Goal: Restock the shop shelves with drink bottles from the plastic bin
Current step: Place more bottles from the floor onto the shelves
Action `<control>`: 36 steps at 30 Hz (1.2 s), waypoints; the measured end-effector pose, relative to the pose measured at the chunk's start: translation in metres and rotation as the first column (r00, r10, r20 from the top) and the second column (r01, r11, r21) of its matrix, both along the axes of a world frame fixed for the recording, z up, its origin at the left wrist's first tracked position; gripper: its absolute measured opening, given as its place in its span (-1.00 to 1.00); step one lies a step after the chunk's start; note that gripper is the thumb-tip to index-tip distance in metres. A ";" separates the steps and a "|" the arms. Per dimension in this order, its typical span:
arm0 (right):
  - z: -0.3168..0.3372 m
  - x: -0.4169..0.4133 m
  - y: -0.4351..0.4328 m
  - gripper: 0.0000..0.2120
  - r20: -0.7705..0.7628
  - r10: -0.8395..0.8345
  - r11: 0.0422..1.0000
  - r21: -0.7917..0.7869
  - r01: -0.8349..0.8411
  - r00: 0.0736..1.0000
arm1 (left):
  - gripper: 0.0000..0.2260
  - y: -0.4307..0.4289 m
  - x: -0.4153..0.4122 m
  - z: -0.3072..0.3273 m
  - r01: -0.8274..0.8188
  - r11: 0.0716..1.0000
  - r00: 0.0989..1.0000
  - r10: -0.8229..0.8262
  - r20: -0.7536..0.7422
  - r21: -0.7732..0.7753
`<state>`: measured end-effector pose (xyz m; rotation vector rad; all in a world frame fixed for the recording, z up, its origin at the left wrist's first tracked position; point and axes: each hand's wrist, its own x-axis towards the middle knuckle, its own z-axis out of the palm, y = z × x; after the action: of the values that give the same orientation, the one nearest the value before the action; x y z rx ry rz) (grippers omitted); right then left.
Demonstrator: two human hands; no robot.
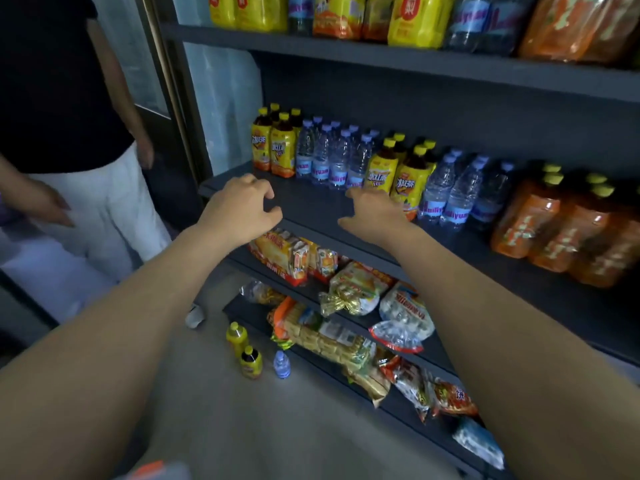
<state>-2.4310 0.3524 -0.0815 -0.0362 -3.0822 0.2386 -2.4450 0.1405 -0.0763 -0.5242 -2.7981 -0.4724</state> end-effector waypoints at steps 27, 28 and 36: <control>-0.157 -0.090 0.036 -0.53 0.153 0.372 0.918 0.082 -0.387 0.915 | -0.49 0.085 -0.025 -0.160 -0.326 0.944 0.931 0.331 0.156 -0.057; -0.163 -0.095 0.032 -0.53 0.151 0.394 0.911 0.067 -0.407 0.907 | -0.51 0.085 -0.028 -0.165 -0.342 0.938 0.922 0.348 0.172 -0.062; -0.241 -0.143 0.021 -0.56 0.200 0.519 0.851 -0.028 -0.524 0.831 | -0.50 0.093 -0.059 -0.241 -0.479 0.874 0.841 0.483 0.245 -0.079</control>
<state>-2.5740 0.3734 -0.3224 0.8482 -3.2196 0.2192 -2.5039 0.2333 -0.3172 0.2717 -3.0248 -0.4306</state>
